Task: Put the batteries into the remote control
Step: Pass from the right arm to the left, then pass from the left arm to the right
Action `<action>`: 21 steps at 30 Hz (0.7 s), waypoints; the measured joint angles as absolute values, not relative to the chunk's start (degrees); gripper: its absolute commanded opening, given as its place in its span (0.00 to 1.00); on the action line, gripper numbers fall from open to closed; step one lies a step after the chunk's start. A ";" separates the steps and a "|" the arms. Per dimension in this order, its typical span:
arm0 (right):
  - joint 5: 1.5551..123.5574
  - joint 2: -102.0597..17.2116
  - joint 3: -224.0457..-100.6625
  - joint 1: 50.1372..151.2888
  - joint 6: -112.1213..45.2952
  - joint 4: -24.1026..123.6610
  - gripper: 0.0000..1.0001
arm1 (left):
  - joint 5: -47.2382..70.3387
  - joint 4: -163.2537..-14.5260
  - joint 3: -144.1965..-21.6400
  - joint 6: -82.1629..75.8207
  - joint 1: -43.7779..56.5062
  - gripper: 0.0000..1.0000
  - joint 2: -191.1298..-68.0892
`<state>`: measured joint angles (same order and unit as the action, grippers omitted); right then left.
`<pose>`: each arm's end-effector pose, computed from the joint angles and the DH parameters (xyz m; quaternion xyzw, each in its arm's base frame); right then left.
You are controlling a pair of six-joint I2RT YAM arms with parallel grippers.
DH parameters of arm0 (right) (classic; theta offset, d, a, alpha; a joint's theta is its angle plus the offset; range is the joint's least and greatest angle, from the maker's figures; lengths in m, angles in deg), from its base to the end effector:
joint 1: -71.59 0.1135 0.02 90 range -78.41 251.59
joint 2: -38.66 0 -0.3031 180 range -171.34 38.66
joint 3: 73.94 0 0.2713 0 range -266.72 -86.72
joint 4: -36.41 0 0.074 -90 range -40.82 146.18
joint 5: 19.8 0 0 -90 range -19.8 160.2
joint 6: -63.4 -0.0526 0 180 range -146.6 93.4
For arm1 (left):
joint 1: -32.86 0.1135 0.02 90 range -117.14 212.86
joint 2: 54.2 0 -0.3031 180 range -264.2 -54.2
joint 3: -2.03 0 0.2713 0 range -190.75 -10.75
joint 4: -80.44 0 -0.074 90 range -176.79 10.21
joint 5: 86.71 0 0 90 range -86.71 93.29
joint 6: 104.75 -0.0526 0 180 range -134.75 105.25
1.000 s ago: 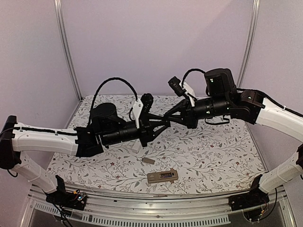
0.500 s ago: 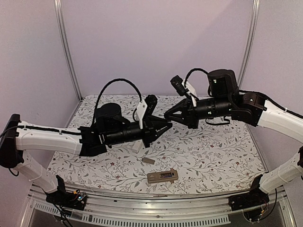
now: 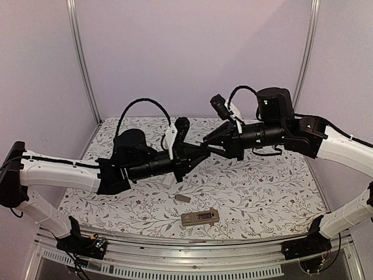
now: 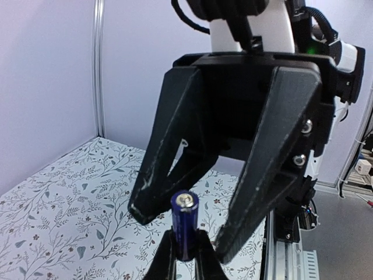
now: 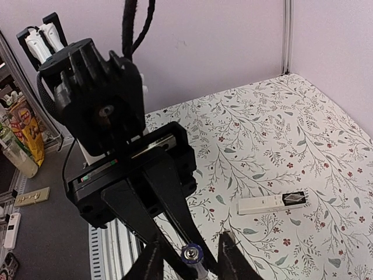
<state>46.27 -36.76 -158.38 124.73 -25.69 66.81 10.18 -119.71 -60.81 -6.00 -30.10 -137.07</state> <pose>0.1781 0.2731 0.4049 -0.4713 0.6667 0.3965 0.4198 0.1596 -0.3266 0.3216 0.3591 0.6083 -0.4483 0.5478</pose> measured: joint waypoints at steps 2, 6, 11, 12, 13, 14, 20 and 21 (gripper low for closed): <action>45.25 -36.61 -157.31 124.84 -25.89 65.50 0.49 | 10.34 -121.44 -59.92 -6.13 -30.12 0.00 -136.70; 41.99 -33.94 -151.54 124.84 -26.63 58.66 0.52 | 11.69 -125.99 -57.73 -6.08 -30.10 0.00 -135.76; 39.04 -28.56 -144.02 124.82 -27.48 48.41 0.47 | 14.05 -131.56 -54.98 -6.04 -30.12 0.00 -134.65; 38.73 -28.08 -143.78 124.84 -27.40 47.12 0.45 | 14.47 -132.24 -54.80 -6.02 -30.12 0.00 -134.45; 38.32 -27.62 -143.71 124.82 -27.42 45.52 0.44 | 14.86 -132.94 -54.78 -6.02 -30.12 0.00 -134.39; 38.03 -27.34 -143.73 124.82 -27.29 44.17 0.43 | 15.32 -133.81 -54.78 -5.93 -30.12 0.00 -134.34; 35.98 -28.72 -146.03 124.82 -26.81 41.41 0.33 | 18.12 -138.51 -54.39 -5.65 -30.12 0.00 -134.32; 35.65 -29.18 -146.53 124.84 -26.48 41.41 0.33 | 18.21 -138.84 -54.39 -5.65 -30.12 0.00 -134.32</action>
